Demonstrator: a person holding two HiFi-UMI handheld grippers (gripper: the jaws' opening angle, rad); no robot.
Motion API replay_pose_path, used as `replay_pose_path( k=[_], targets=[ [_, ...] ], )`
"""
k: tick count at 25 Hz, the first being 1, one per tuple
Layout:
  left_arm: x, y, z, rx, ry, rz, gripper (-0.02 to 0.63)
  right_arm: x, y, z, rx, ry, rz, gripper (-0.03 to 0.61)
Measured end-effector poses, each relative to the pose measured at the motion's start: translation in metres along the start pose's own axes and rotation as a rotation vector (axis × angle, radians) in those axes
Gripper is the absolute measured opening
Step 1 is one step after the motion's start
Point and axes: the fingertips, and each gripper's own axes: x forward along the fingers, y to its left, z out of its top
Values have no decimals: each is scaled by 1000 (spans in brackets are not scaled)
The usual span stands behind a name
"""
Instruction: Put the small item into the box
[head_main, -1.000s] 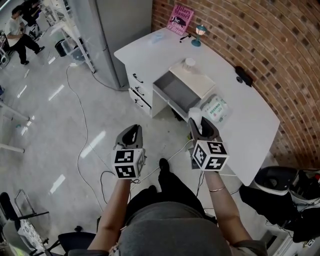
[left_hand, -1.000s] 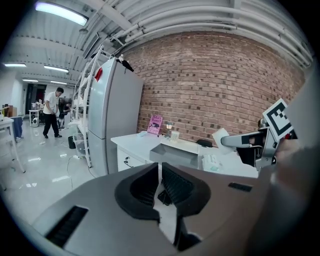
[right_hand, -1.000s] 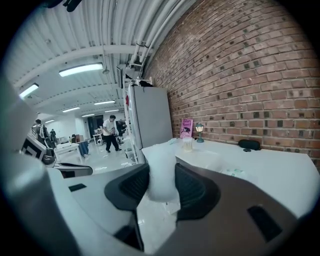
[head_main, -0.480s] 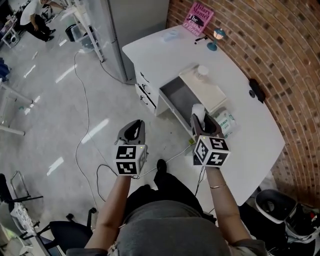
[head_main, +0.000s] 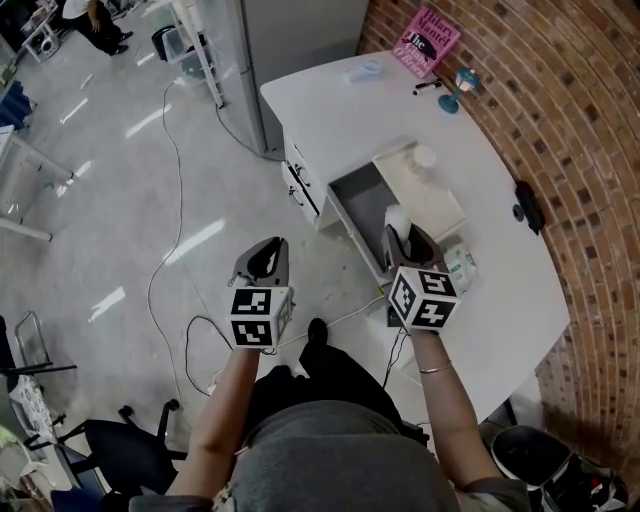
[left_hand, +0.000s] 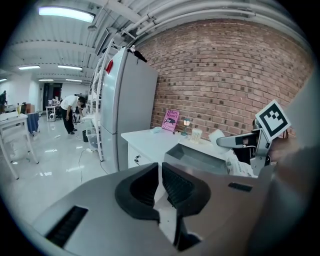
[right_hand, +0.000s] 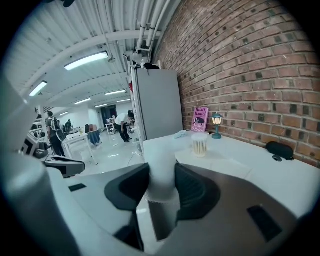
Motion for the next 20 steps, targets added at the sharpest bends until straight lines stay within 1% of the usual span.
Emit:
replay_pose_path(
  k=[10,20],
  targets=[
    [9,0,-5,-18,16,36,38,32,-3,-7,-40,60,49,164],
    [16,3,-7,-46,18,68,38,61,-2,-25,-110,157,107,165]
  ],
)
